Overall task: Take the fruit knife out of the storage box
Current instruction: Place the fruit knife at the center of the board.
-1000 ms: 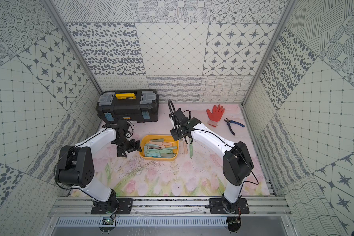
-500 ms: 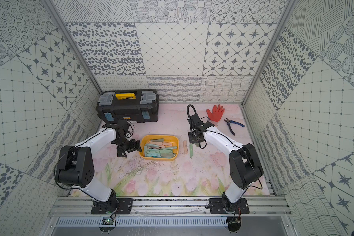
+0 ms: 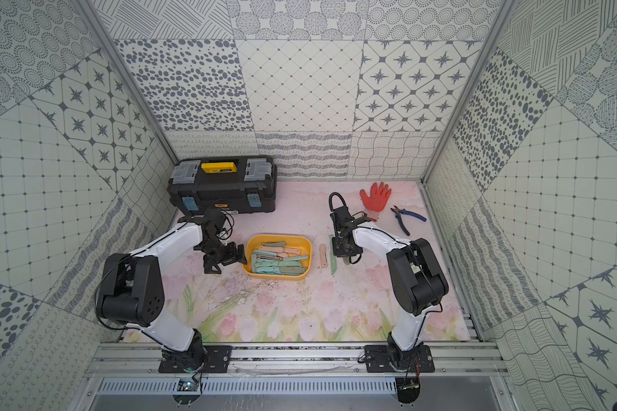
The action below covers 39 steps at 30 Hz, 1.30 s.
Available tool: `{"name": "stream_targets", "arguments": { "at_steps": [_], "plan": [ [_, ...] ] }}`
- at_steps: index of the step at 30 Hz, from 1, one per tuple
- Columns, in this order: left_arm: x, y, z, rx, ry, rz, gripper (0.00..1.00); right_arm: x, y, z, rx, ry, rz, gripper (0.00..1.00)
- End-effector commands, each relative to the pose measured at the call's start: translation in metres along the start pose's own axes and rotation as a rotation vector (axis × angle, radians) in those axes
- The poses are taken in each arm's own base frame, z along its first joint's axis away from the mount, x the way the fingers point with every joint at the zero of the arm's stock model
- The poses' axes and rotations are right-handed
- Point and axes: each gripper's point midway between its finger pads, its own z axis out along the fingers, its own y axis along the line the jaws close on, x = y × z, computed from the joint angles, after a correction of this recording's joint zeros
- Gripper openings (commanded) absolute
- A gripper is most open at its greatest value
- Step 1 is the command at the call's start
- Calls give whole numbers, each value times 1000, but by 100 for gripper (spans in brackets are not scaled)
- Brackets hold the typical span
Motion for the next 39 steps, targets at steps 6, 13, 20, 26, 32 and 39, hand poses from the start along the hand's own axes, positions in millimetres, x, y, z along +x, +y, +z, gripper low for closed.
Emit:
{"name": "stream_targets", "arguments": {
  "at_steps": [6,13,20,26,32,39],
  "plan": [
    [0,2,-4,-2,0,-17,98,1,6,22,-18,17,25,18],
    [-1,2,-5,-2,-4,-16,98,4,6,26,-22,27,35,22],
    [-1,1,-5,-2,-4,-17,98,3,6,24,-24,24,36,26],
    [-1,2,-5,-4,-5,-17,98,1,4,20,-20,5,39,34],
    [-1,2,-5,-2,-5,-17,98,-5,7,7,-40,-28,47,33],
    [-1,1,-5,-1,-6,-15,98,-29,7,-51,-44,-169,33,35]
  ]
}}
